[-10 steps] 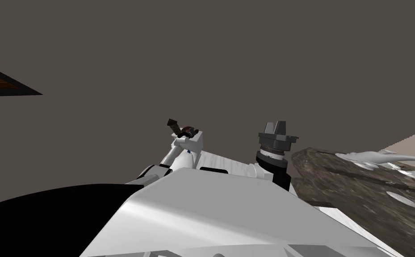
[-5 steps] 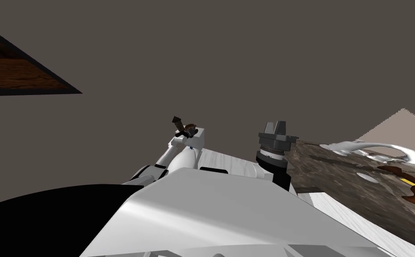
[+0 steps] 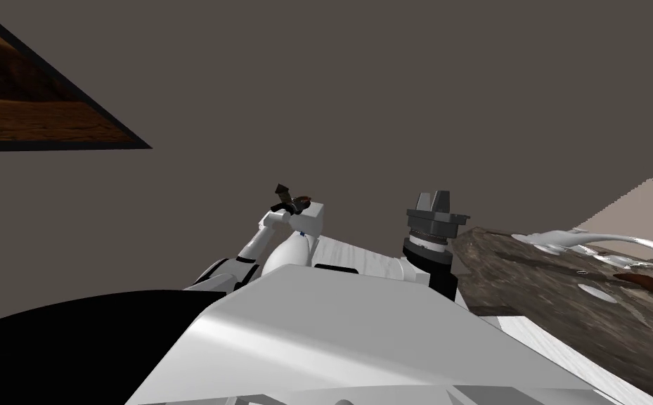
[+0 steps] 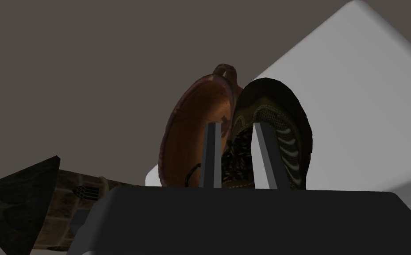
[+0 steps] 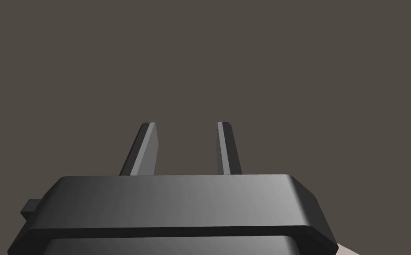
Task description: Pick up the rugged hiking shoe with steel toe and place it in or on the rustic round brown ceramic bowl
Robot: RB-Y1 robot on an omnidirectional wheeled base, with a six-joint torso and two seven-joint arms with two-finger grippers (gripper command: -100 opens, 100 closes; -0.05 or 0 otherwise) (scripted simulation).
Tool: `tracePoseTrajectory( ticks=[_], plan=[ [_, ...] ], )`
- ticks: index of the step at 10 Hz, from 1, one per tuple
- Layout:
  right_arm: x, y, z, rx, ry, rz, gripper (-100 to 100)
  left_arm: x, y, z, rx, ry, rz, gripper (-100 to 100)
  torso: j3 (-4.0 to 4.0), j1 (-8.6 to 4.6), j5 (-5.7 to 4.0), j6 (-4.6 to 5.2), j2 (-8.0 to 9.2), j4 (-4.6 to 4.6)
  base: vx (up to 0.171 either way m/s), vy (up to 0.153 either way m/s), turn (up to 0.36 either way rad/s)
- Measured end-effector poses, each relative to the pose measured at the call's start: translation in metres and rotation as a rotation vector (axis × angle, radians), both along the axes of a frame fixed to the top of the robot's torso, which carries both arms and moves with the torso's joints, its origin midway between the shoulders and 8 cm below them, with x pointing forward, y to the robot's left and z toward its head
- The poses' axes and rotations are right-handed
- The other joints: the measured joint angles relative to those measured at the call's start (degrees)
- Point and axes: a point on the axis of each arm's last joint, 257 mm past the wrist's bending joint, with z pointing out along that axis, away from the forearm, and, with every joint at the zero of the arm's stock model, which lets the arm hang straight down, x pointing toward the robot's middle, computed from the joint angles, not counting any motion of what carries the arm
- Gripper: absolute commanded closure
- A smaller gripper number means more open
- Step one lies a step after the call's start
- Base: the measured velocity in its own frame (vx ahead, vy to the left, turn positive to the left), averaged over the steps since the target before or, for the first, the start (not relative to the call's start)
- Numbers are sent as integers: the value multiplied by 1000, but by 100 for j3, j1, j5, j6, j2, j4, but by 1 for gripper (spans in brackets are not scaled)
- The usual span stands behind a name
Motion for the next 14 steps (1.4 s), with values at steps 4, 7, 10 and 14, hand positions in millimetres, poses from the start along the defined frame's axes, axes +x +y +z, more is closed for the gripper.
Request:
tracePoseTrajectory(
  ticks=[4, 7, 10, 14],
  plan=[
    [0, 0, 0, 0, 0, 0, 0, 3, 10, 34, -18, -21, 17, 100, -31, 16, 1, -3, -55, -9, 191, -17, 144],
    [0, 0, 0, 0, 0, 0, 0, 7, 17, 57, -41, -33, 35, 100, -35, 6, -2, -3, -65, -9, 163, -33, 104],
    [0, 0, 0, 0, 0, 0, 0, 7, 19, 59, -43, -36, 38, -100, 2, 15, 3, 2, 5, 1, 9, -1, -2],
    [0, 0, 0, 0, 0, 0, 0, 7, 18, 59, -43, -36, 38, -100, 8, 16, 3, 2, 15, 4, 8, -4, 19]
  ],
)
